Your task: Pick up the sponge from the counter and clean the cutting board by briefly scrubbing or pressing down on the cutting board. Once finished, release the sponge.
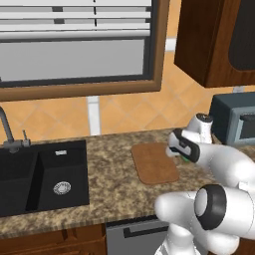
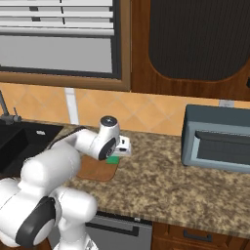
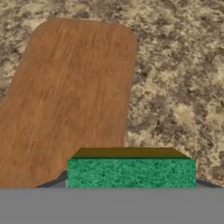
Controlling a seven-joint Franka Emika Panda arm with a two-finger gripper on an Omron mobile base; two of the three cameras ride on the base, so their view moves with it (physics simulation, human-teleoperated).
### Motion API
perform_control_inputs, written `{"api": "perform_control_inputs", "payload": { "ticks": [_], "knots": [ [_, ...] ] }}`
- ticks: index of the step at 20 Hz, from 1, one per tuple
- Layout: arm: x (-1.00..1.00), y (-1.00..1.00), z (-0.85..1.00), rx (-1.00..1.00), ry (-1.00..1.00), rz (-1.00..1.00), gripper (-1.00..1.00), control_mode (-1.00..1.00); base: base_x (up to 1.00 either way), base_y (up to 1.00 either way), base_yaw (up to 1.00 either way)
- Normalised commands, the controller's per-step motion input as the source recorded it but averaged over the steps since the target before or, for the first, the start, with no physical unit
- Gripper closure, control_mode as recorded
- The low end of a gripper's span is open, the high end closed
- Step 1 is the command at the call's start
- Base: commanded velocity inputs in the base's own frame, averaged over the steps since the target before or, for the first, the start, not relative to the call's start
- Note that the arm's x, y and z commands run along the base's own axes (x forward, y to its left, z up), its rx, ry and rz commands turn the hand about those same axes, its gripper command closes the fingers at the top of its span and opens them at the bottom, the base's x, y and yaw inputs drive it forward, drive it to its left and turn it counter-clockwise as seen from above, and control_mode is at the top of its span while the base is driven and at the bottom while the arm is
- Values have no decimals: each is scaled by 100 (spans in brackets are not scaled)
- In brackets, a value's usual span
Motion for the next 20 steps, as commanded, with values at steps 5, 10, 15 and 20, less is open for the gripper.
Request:
{"api": "perform_control_inputs", "payload": {
  "ticks": [5,10,15,20],
  "knots": [
    [0,-99,-9,1,1,-8,100,-100,0,0,0],
    [6,-64,-4,1,2,-6,100,-100,0,0,0],
    [33,-6,-23,-2,8,-1,100,-100,0,0,0],
    [30,0,-30,-1,10,0,100,-100,0,0,0]
  ]
}}
